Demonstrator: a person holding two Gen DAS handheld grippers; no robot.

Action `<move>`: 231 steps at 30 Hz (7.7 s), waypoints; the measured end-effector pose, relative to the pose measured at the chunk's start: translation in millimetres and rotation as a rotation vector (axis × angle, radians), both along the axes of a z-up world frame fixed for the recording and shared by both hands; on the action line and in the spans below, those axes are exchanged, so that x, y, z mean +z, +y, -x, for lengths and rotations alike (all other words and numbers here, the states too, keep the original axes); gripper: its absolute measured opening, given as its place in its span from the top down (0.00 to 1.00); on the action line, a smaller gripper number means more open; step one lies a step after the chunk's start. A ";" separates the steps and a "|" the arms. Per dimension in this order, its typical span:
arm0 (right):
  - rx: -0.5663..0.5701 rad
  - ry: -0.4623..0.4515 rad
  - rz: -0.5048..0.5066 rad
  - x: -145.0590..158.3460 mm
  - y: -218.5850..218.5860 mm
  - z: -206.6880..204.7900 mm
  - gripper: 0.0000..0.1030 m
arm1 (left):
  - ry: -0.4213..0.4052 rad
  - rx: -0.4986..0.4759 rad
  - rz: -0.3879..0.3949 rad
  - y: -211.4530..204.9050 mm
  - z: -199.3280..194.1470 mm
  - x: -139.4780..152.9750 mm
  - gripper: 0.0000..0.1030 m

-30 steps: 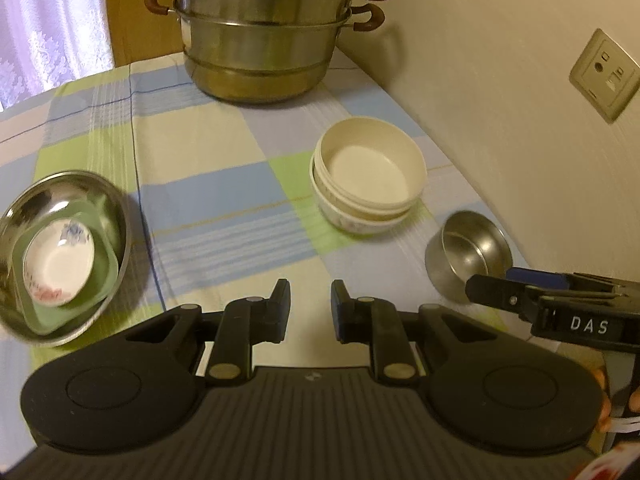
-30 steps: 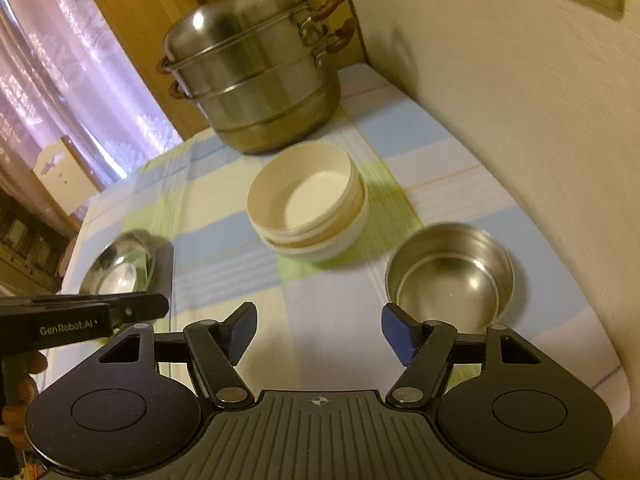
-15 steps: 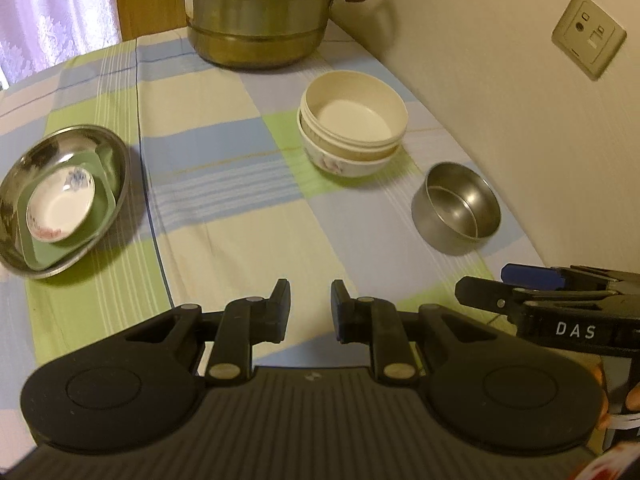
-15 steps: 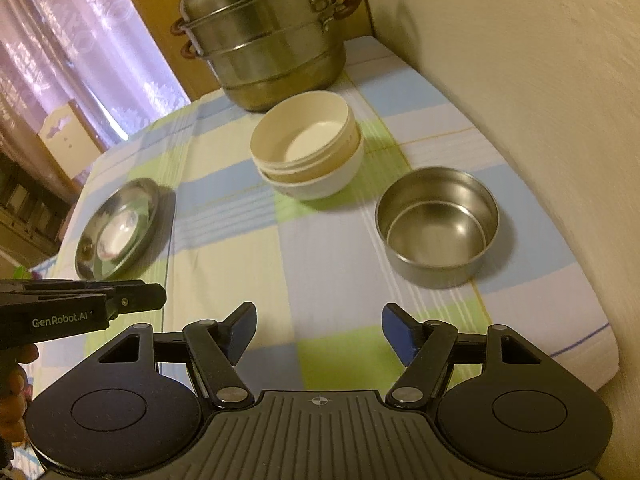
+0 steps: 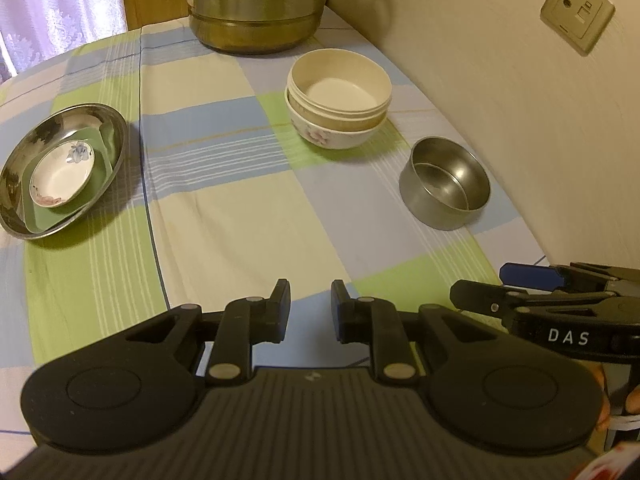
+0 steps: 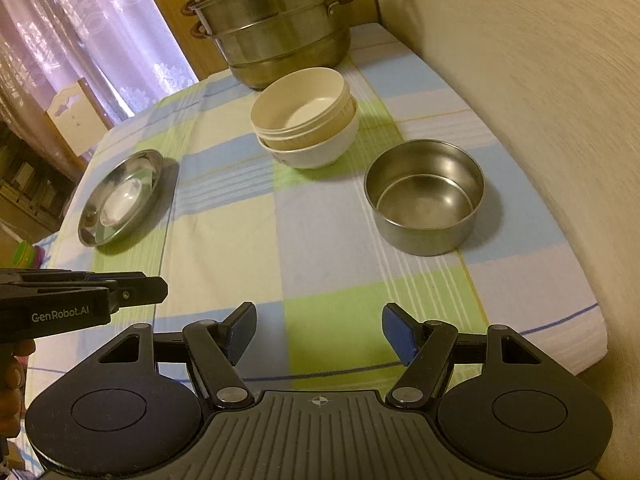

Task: Organize plates and bowls
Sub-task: 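Move the right gripper to the small steel bowl's rim, then close the right gripper on the steel bowl's rim, then carry the steel bowl with the right gripper onto the cream bowl, then open the right gripper to release the steel bowl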

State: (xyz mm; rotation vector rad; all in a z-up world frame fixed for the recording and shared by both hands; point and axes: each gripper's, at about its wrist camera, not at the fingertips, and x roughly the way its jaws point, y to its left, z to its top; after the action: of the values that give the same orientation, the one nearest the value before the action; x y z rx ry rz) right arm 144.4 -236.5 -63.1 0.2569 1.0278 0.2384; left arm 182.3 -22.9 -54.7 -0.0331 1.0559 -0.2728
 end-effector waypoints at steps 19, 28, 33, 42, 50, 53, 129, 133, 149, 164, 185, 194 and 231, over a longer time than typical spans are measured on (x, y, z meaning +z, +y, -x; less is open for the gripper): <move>-0.018 0.012 0.024 -6.0 -32.8 11.3 0.33 | -0.023 -0.059 0.010 -41.8 14.9 -1.3 0.82; -0.114 0.032 0.047 -12.6 -51.0 -3.7 0.33 | -0.020 -0.140 0.023 -58.4 -12.5 -7.8 0.82; -0.180 0.027 0.084 -17.9 -65.3 -16.7 0.33 | -0.049 -0.188 0.038 -66.9 -34.7 -13.8 0.82; -0.289 -0.035 0.093 -27.2 -89.8 -39.4 0.33 | -0.058 -0.219 0.041 -92.8 -78.0 -34.3 0.82; -0.326 -0.090 0.080 -36.5 -94.1 -63.6 0.46 | -0.062 -0.216 0.022 -117.0 -106.2 -46.1 0.82; -0.331 -0.099 0.078 -41.6 -93.7 -72.4 0.50 | -0.051 -0.210 0.021 -122.2 -115.1 -51.6 0.82; -0.101 -0.201 0.061 45.7 0.6 -131.3 0.92 | -0.152 -0.025 0.067 -31.1 -123.8 20.2 0.92; -0.093 -0.211 0.066 46.7 6.8 -146.1 0.92 | -0.166 -0.021 0.073 -25.7 -137.3 22.1 0.92; -0.098 -0.176 0.063 30.8 10.5 -198.8 0.92 | -0.151 -0.003 0.065 -21.9 -183.7 9.4 0.92; -0.095 -0.123 0.060 10.0 9.5 -215.3 0.92 | -0.103 0.005 0.052 -22.6 -199.2 -9.6 0.92; -0.094 -0.104 0.063 0.8 9.2 -220.1 0.92 | -0.063 0.013 0.053 -21.9 -205.2 -17.9 0.91; -0.105 -0.100 0.051 0.8 7.4 -219.2 0.92 | -0.072 0.020 0.048 -22.1 -202.8 -15.8 0.91; -0.012 -0.167 -0.065 55.3 7.5 -73.2 0.50 | -0.148 0.112 0.020 13.6 -29.1 40.5 0.85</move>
State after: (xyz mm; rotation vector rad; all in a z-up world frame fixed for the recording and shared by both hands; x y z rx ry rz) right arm 217.6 -229.0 -7.8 0.2971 0.8544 0.2781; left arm 211.3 -9.3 -14.2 -0.0885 0.9013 -0.1818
